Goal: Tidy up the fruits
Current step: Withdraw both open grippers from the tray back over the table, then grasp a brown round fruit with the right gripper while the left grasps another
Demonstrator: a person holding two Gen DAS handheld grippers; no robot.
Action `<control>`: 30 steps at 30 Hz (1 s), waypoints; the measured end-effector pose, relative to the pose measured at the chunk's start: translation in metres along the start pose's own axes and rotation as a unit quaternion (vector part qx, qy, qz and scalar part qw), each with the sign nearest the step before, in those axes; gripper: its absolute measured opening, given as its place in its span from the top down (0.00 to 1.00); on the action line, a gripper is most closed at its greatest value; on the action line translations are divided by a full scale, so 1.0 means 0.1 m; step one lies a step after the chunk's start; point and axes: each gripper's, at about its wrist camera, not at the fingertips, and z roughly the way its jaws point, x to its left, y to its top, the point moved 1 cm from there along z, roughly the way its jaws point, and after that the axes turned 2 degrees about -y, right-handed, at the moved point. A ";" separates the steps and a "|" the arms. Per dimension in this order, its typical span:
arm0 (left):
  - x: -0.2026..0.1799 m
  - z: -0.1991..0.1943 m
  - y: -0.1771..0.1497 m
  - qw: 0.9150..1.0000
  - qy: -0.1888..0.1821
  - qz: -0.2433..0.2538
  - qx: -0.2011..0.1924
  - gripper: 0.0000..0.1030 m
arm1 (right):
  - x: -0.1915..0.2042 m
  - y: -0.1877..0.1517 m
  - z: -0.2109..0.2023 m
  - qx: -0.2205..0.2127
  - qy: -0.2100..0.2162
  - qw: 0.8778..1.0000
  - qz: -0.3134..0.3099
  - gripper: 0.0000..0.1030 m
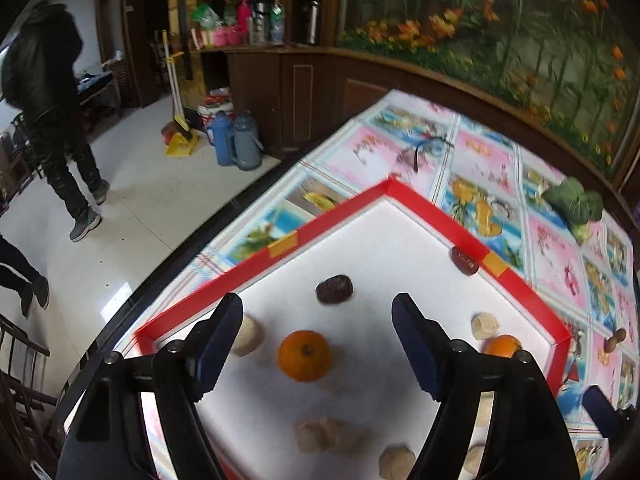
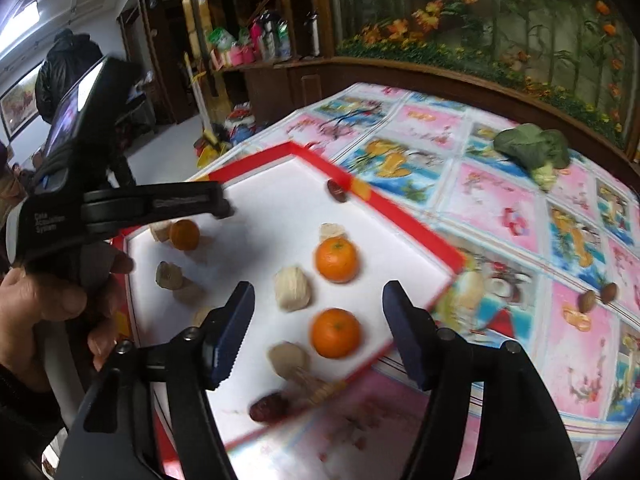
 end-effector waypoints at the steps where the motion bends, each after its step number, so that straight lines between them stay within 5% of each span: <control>1: 0.00 -0.07 -0.01 1.000 -0.003 -0.007 -0.008 0.26 | -0.10 -0.03 -0.10 -0.010 -0.006 1.000 0.010 0.33; 7: -0.30 -0.41 -0.15 0.998 -0.036 0.002 -0.051 0.23 | -0.92 -0.35 -0.54 -0.034 -0.075 0.995 0.061 0.23; 15: -1.28 -0.53 -0.63 0.987 -0.114 0.106 -0.038 0.23 | -2.28 -0.76 -0.81 -0.017 -0.172 0.970 0.168 0.24; 22: -2.00 -0.48 -0.98 0.971 -0.159 0.181 -0.007 0.23 | -2.69 -0.68 -0.58 -0.009 -0.182 0.969 0.168 0.24; 30: -2.21 -0.35 -1.09 0.969 -0.157 0.189 0.014 0.23 | -2.90 -0.34 -0.10 0.007 -0.169 0.972 0.163 0.33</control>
